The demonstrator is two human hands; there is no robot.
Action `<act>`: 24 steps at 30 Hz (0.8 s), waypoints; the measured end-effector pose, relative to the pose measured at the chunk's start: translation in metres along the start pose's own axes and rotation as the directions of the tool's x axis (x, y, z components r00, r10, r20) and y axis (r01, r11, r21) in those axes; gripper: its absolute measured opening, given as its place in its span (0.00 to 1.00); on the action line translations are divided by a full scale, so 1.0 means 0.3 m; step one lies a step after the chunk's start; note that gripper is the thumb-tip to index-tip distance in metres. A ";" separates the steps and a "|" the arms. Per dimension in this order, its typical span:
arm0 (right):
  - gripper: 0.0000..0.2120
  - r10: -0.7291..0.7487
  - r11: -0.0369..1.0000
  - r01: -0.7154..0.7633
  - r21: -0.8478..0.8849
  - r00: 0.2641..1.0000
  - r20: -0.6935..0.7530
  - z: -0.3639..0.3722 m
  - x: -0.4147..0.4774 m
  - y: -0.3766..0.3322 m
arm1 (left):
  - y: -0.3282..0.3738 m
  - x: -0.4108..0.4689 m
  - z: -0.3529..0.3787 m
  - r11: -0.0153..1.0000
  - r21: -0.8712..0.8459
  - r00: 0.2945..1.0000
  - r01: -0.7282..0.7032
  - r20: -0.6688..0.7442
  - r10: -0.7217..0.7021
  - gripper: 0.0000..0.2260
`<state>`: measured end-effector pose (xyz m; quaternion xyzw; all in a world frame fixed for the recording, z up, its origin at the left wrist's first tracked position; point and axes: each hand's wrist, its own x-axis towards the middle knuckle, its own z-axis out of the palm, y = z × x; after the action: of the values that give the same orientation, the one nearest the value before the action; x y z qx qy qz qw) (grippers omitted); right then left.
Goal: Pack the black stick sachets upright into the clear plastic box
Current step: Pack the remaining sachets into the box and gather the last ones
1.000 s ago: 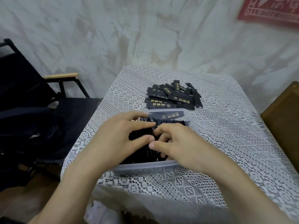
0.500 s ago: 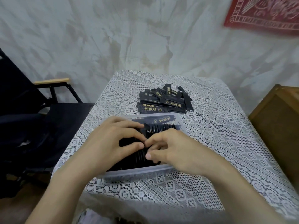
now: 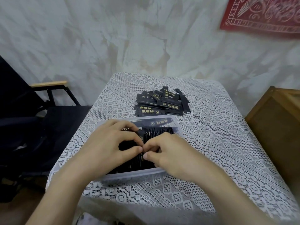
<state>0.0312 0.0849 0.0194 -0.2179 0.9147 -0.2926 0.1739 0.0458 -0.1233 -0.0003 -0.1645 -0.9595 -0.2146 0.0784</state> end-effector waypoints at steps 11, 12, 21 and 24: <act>0.08 -0.012 0.982 0.012 0.190 1.000 -0.003 -0.014 0.009 0.039 | -0.005 0.003 0.011 0.997 0.072 1.000 0.007 0.026 -0.009 0.17; 0.08 -0.011 0.977 0.012 0.215 1.000 -0.008 -0.021 0.011 0.039 | -0.005 0.003 0.010 0.997 0.071 1.000 0.009 0.027 -0.011 0.17; 0.05 0.152 0.942 -0.015 0.336 0.910 -0.385 -0.249 0.179 0.174 | -0.004 0.003 0.014 0.999 0.049 1.000 0.016 0.010 -0.016 0.17; 0.17 0.152 0.987 -0.161 0.017 0.889 -0.431 -0.267 0.338 0.295 | -0.005 0.004 0.017 0.999 0.046 1.000 0.017 -0.001 -0.017 0.16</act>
<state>-0.1164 0.1358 0.0076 -0.0750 0.9477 -0.3099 -0.0118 0.0439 -0.1219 -0.0052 -0.1543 -0.9656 -0.1933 0.0805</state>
